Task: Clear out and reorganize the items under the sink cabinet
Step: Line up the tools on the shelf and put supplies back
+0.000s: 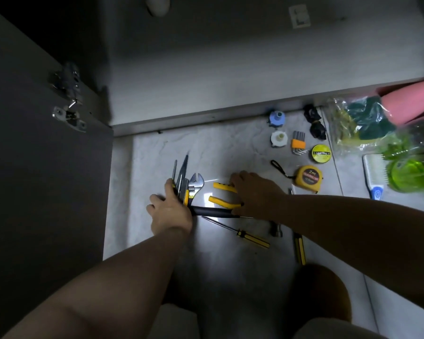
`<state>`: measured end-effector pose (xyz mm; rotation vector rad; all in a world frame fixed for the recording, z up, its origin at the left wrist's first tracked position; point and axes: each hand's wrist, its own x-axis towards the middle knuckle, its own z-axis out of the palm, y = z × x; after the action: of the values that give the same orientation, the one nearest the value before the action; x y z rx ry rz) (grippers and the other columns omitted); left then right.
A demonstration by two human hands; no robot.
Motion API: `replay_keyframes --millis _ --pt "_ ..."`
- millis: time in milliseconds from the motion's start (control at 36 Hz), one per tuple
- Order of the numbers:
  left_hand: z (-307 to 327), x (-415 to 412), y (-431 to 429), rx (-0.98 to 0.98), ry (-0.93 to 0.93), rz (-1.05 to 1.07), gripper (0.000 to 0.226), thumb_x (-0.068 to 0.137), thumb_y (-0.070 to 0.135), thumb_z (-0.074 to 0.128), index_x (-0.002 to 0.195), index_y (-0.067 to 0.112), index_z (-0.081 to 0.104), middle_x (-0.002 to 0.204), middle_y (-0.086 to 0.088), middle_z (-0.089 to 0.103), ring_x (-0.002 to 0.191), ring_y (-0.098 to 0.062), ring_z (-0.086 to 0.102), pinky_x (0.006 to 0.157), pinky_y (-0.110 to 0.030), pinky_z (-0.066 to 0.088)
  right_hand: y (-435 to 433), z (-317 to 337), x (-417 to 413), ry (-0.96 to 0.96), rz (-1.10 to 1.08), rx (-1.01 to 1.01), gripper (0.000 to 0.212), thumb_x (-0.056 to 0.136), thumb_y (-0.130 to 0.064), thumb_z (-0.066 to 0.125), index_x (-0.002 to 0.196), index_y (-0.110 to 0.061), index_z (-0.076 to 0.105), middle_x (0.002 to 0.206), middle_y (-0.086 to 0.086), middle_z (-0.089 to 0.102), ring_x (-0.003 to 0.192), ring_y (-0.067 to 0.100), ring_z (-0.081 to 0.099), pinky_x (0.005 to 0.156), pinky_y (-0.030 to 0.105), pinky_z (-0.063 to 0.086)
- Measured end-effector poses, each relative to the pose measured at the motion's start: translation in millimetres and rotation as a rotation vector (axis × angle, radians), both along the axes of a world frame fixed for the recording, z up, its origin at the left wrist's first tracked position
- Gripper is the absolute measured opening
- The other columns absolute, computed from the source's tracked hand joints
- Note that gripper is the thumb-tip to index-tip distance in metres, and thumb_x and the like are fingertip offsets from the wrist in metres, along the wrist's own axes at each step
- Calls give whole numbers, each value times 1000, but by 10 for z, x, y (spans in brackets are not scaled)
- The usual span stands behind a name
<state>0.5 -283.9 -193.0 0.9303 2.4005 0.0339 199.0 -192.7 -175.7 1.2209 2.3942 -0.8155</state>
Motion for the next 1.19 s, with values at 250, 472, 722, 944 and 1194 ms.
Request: replay_keyframes --millis 250,472,722,944,1194 --pt "9 174 93 108 -79 -80 50 103 35 38 151 34 26 125 -14 46 111 -42 50 84 -48 45 197 -8 106 -12 -1 -91 62 82 -42 75 126 -10 45 122 10 48 106 31 57 74 33 40" --pt "13 163 160 193 -209 -198 62 104 37 43 160 30 18 137 -8 48 120 -32 55 95 -47 52 426 28 247 -62 -118 -167 41 84 -28 69 115 -10 49 103 8 62 90 27 61 73 39 53" --pt "-13 114 165 224 -366 -260 99 88 36 76 161 32 10 132 1 48 122 -20 55 104 -36 51 432 1 114 85 -88 34 34 88 -25 60 118 -14 48 118 7 46 107 28 51 79 41 49" --pt "-67 58 84 279 -187 -183 78 91 34 68 156 39 25 127 5 43 125 -19 47 90 -38 50 313 -113 -328 134 -67 93 44 83 -24 65 125 -20 50 122 10 42 105 32 49 83 42 51" --pt "-31 98 26 173 56 -204 77 92 49 64 156 42 21 120 0 40 114 -22 39 70 -38 48 211 -144 -581 -41 -58 219 70 71 -18 74 130 -25 36 130 12 36 112 32 47 77 40 44"
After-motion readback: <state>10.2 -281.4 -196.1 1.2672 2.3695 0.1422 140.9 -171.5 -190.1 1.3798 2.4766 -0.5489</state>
